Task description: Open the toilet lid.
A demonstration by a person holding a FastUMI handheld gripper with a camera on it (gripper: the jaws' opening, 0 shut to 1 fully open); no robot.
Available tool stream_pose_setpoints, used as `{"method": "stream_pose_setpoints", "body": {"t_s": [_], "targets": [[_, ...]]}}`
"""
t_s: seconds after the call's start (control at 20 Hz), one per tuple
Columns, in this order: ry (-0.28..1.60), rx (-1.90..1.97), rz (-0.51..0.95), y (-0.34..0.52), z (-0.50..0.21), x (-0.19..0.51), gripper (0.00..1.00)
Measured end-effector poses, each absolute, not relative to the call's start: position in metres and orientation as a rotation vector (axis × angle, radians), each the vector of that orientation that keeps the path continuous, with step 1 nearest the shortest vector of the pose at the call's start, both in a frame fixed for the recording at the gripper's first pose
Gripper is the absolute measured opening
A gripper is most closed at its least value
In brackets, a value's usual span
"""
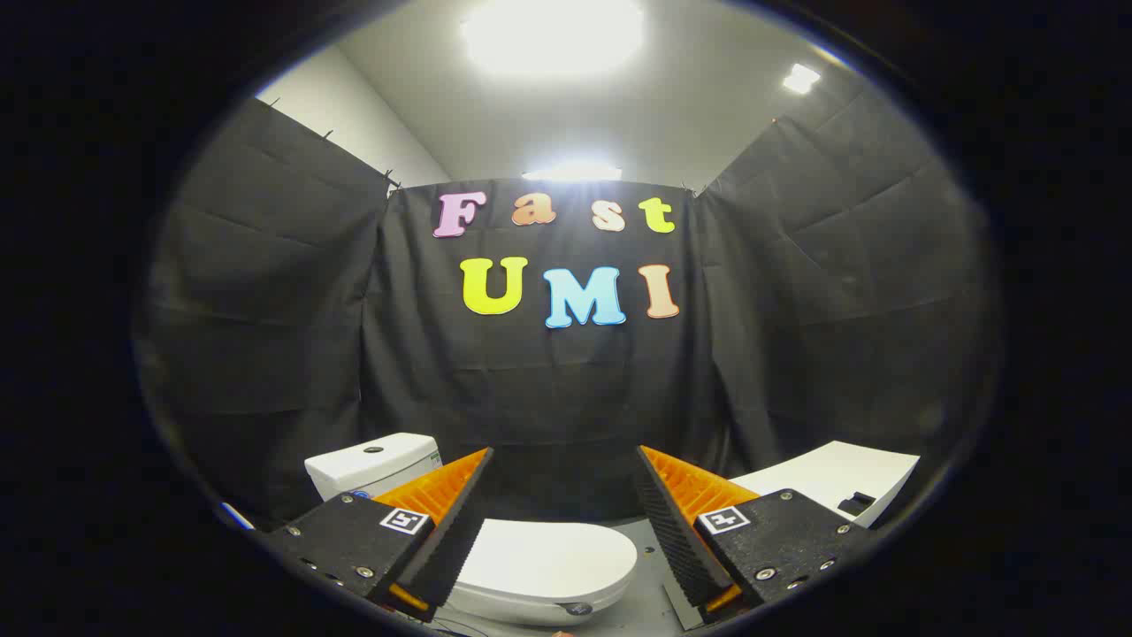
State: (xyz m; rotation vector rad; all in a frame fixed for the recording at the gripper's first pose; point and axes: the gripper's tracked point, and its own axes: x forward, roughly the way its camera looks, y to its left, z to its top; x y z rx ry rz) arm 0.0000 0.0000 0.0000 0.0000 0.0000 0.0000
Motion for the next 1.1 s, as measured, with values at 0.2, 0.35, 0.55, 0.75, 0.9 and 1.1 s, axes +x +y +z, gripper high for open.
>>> {"method": "stream_pose_setpoints", "body": {"t_s": [0.2, 0.35, 0.55, 0.75, 0.9, 1.1], "targets": [[-0.003, -0.011, -0.034, -0.022, 0.012, 0.001, 0.95], [-0.017, 0.016, -0.041, -0.031, 0.022, -0.002, 0.95], [-0.028, 0.059, -0.044, -0.034, 0.028, -0.006, 0.95], [-0.025, 0.044, -0.044, -0.030, 0.023, -0.004, 0.94], [-0.018, 0.039, -0.038, -0.025, 0.017, -0.001, 0.94], [-0.006, 0.016, -0.031, -0.027, 0.005, 0.006, 0.94]]}}
